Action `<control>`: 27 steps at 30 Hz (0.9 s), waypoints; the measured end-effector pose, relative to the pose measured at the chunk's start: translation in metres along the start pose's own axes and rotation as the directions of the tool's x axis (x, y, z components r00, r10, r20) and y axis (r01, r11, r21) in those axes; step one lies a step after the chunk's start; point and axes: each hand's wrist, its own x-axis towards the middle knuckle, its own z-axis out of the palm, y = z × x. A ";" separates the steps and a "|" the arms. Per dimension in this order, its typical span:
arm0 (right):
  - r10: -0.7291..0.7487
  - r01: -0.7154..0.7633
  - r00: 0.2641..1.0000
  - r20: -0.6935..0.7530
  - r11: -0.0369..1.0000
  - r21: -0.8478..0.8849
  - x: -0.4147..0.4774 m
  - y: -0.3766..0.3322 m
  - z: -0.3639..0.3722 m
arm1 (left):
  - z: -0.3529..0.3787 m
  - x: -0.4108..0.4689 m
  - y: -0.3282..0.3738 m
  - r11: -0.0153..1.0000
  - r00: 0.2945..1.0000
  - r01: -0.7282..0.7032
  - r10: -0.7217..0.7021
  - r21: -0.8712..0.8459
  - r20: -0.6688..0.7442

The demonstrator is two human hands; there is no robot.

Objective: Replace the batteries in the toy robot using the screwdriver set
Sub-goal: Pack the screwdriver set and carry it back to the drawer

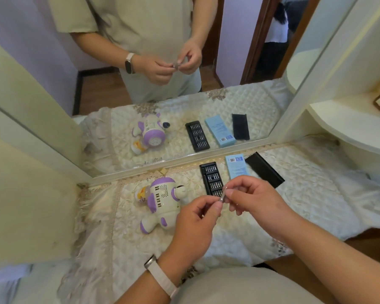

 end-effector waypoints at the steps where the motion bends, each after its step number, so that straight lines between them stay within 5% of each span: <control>1: 0.012 -0.013 1.000 0.014 1.000 0.027 0.004 0.001 -0.006 | 0.004 0.003 0.001 1.000 1.000 0.013 -0.013 0.011 -0.005; 9: 0.104 -0.112 0.990 0.097 0.991 0.076 0.044 0.005 -0.045 | 0.024 0.027 0.009 0.975 0.977 0.206 -0.210 0.081 0.039; 16: 0.202 -0.230 0.949 0.241 0.969 0.095 0.087 0.021 -0.070 | 0.049 0.041 -0.010 0.929 0.939 0.328 -0.301 0.173 -0.167; 19: 0.258 -0.286 0.945 0.201 0.950 0.128 0.118 0.031 -0.081 | 0.059 0.045 -0.025 0.904 0.889 0.420 -0.393 0.080 -0.234; 27: 0.389 -0.331 0.915 0.108 0.876 -0.351 0.175 0.087 -0.087 | 0.072 0.080 -0.062 0.845 0.761 0.529 -0.514 -0.079 -0.396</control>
